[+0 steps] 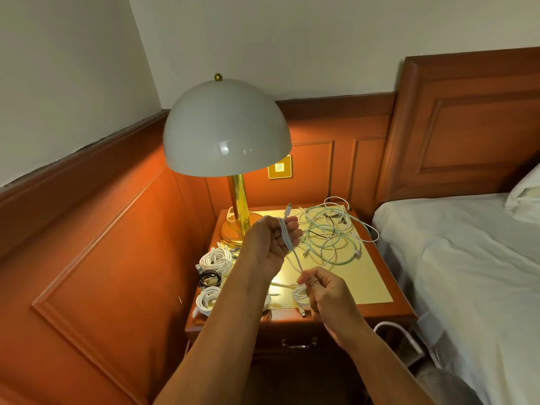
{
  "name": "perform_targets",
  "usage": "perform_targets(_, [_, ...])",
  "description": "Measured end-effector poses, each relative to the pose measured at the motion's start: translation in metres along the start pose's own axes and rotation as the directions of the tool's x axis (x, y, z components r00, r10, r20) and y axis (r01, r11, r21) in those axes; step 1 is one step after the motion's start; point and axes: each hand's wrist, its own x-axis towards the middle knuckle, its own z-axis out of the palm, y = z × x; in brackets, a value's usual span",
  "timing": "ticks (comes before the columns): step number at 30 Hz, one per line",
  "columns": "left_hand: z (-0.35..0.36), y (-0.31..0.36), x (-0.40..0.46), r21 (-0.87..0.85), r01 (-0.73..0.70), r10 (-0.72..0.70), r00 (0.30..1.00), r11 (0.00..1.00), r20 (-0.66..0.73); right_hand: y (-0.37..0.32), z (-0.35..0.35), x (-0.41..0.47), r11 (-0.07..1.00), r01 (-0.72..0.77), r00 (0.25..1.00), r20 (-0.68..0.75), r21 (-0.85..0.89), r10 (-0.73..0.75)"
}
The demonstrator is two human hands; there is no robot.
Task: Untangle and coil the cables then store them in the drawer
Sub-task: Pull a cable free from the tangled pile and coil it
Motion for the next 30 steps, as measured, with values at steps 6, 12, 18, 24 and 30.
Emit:
perform_targets(6, [0.001, 0.002, -0.005, 0.013, -0.048, 0.048, 0.998, 0.999, 0.027, 0.006, -0.002, 0.003, 0.999, -0.011, 0.999, 0.053, 0.036, 0.009])
perform_targets(12, [0.001, 0.004, -0.014, 0.085, -0.113, 0.101, 0.985, 0.990, 0.138, -0.009, -0.016, 0.033, 0.989, -0.051, 0.997, 0.044, -0.142, 0.058])
perform_targets(18, [-0.001, 0.004, -0.025, 0.414, -0.208, 0.100, 0.959, 0.886, 0.267, -0.071, -0.034, 0.071, 0.831, 0.071, 0.995, -0.021, -0.552, -0.099])
perform_targets(24, [-0.006, -0.005, -0.007, 0.584, -0.172, 0.079, 0.980, 0.793, 0.182, -0.138, -0.029, 0.064, 0.717, 0.249, 0.967, 0.130, -0.651, -0.218])
perform_targets(30, [-0.005, -0.016, 0.010, 0.394, -0.151, 0.151, 0.988, 0.907, 0.030, -0.104, -0.006, 0.041, 0.569, 0.297, 0.944, 0.146, -0.767, -0.297])
